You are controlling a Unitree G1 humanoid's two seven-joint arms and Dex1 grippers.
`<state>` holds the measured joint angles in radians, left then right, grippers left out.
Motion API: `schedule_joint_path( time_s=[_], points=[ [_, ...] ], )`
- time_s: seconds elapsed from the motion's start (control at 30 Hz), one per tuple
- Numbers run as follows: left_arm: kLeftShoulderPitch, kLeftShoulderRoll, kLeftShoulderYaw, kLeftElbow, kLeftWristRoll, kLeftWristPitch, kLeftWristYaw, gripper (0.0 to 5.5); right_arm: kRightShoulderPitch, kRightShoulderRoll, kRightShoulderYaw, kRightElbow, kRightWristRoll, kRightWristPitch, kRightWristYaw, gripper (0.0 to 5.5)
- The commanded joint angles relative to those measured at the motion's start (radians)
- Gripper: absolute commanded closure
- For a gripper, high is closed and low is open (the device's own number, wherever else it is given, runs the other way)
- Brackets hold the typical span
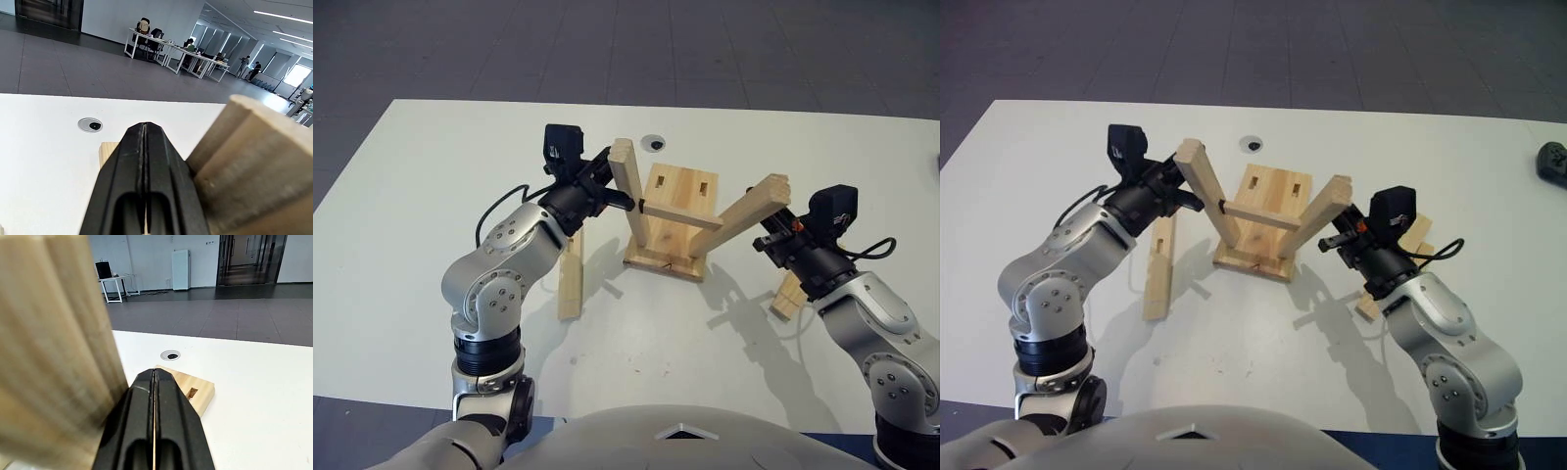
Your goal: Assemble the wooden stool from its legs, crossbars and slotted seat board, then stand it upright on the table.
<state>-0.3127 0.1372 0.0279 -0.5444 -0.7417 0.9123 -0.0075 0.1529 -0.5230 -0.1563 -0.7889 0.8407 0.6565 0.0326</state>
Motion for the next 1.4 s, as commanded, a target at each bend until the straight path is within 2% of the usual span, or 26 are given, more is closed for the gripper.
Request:
schedule_joint_path(
  time_s=[0.03,0.2,0.4,0.5,0.63,0.83,1.0,1.07,1.13,1.17,1.27,1.4],
  points=[
    [-0.009,-0.012,-0.025,-0.012,-0.023,0.026,-0.020,5.46,-0.017,-0.002,-0.015,-0.018,-0.002,0.015,0.008,5.50],
    [-0.007,0.015,-0.010,0.008,-0.024,0.032,-0.052,5.46,-0.033,0.029,-0.058,0.006,-0.036,0.004,-0.037,5.50],
    [-0.041,-0.021,-0.100,0.034,0.045,-0.003,-0.052,5.46,-0.154,0.093,0.034,0.100,-0.156,0.004,-0.080,5.50],
    [-0.067,-0.038,-0.097,0.080,0.110,-0.044,-0.021,5.46,-0.164,0.106,0.034,0.109,-0.200,-0.003,-0.076,5.50],
    [-0.030,-0.014,-0.051,0.081,0.211,-0.090,0.036,5.46,-0.076,0.108,-0.066,0.076,-0.212,-0.010,-0.070,5.50],
    [0.092,0.033,0.004,-0.082,0.202,-0.006,0.049,5.46,0.066,0.182,-0.169,-0.061,-0.221,0.020,-0.165,5.50],
    [0.066,0.019,0.022,-0.138,0.180,0.061,0.070,5.46,0.076,0.280,-0.084,-0.177,-0.339,0.091,-0.349,5.50],
    [0.010,0.003,-0.025,-0.140,0.135,0.072,0.015,5.46,0.013,0.307,0.028,-0.191,-0.350,0.144,-0.369,5.50],
    [-0.067,0.017,-0.087,-0.143,0.046,0.096,-0.107,5.46,-0.091,0.308,0.174,-0.217,-0.288,0.196,-0.294,5.50],
    [-0.101,0.017,-0.090,-0.135,0.013,0.110,-0.137,5.46,-0.125,0.315,0.198,-0.222,-0.261,0.220,-0.278,5.50],
    [-0.140,0.005,-0.056,-0.128,-0.041,0.137,-0.149,5.46,-0.164,0.314,0.165,-0.211,-0.260,0.252,-0.270,5.50],
    [-0.071,0.016,-0.068,-0.139,-0.032,0.151,-0.136,5.46,-0.164,0.302,0.102,-0.205,-0.265,0.271,-0.256,5.50]
  ],
)
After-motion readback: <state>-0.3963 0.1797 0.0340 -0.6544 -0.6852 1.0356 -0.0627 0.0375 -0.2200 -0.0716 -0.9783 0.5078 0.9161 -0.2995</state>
